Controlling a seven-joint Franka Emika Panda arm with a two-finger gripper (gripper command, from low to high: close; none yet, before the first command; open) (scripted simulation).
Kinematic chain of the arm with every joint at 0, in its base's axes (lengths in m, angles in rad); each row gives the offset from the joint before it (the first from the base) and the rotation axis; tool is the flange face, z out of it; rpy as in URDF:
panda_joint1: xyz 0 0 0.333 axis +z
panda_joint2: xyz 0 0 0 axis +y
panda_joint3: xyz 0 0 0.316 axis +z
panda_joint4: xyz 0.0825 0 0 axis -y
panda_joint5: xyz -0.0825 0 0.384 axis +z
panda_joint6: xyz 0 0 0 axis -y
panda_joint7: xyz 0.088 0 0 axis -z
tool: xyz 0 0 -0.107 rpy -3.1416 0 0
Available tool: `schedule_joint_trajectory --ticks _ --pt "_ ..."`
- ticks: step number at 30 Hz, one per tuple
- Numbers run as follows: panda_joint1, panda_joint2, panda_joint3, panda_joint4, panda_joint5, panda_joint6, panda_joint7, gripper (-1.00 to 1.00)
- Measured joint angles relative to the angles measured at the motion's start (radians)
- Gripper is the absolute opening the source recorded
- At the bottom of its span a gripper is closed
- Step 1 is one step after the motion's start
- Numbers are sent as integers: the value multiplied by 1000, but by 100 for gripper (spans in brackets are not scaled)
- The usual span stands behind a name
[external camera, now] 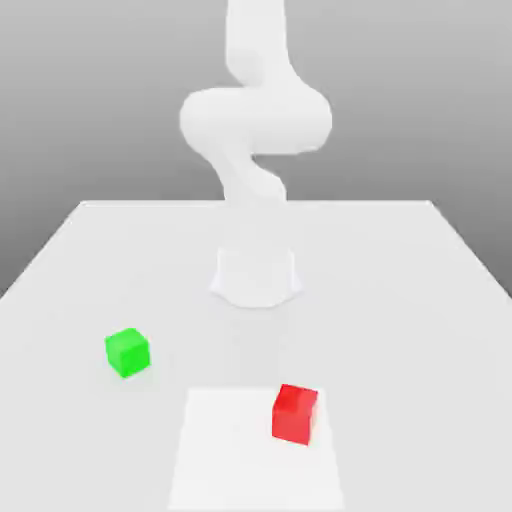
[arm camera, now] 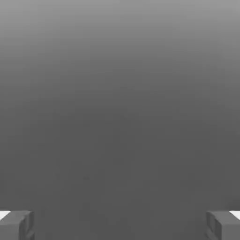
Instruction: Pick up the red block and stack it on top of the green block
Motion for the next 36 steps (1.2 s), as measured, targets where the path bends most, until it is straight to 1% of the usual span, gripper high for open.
schedule_joint_trajectory --ticks 6,11,17,22,26,29,33,36 --pt "166 150 -138 -55 135 43 -242 0" --pt "278 279 -221 -99 248 72 -439 0" --pt "380 435 -281 -150 372 105 -668 0" --pt "430 557 -293 -194 449 138 -840 0" --pt "458 641 -292 -233 480 175 -956 0" --pt "475 693 -287 -264 481 210 -1027 0" --pt "489 745 -284 -309 449 268 -1098 0" --pt "494 769 -290 -345 393 318 -1129 0"
